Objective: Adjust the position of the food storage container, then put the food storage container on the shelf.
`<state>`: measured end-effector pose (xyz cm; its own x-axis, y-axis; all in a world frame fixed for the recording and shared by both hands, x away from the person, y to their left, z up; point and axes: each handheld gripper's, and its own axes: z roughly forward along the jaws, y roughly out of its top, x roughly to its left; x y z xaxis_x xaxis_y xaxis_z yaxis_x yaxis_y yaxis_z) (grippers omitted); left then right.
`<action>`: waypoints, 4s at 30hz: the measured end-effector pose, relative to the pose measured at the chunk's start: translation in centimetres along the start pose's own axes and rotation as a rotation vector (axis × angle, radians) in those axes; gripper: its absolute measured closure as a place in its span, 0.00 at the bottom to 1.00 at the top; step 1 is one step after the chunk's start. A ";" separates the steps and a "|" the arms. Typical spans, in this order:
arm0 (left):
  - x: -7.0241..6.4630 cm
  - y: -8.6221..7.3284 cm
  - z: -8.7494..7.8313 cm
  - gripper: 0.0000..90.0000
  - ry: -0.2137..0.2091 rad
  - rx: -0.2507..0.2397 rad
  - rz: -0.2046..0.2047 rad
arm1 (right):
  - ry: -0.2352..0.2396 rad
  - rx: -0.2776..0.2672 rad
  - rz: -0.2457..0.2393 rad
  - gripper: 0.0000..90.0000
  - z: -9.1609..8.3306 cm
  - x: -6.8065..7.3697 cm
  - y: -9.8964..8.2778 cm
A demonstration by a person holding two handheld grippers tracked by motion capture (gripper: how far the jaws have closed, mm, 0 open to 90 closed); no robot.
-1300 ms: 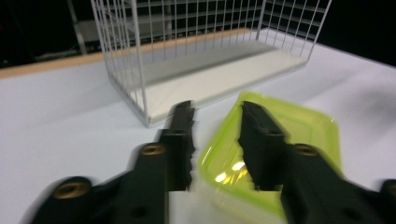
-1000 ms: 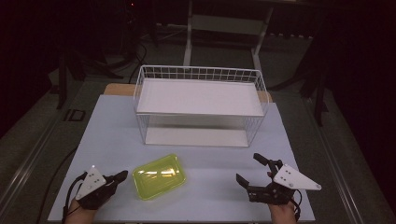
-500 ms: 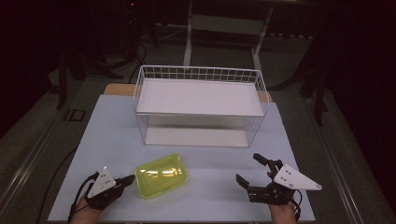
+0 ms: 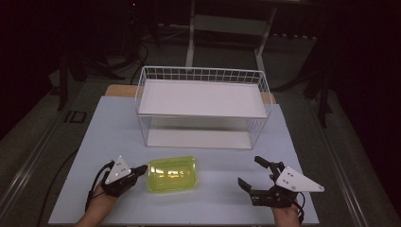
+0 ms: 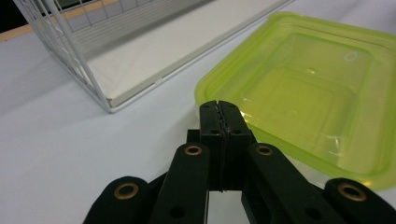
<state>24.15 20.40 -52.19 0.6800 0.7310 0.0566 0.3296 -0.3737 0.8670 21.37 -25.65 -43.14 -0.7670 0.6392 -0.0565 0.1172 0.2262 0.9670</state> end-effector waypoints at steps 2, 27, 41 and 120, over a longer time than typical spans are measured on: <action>0.1 0.0 -0.1 1.00 -0.005 -0.013 0.005 | -0.002 -0.005 0.003 0.15 -0.1 -0.1 0.0; -1.9 0.3 1.3 1.00 -0.047 0.002 -0.013 | -0.004 0.014 0.007 0.15 0.1 -0.1 -0.1; -3.3 1.9 3.9 1.00 -0.107 -0.014 0.003 | 0.019 0.035 0.001 0.15 0.5 -0.2 -0.3; -5.2 8.2 8.4 0.15 -0.237 0.129 -0.286 | -0.056 0.413 0.284 0.13 8.0 -3.0 -2.6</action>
<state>28.82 8.67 -49.54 0.6766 0.6693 -0.3072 0.5966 -0.2537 0.7614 28.38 -22.28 -47.48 -0.6350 0.7534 0.1706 0.5649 0.3023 0.7678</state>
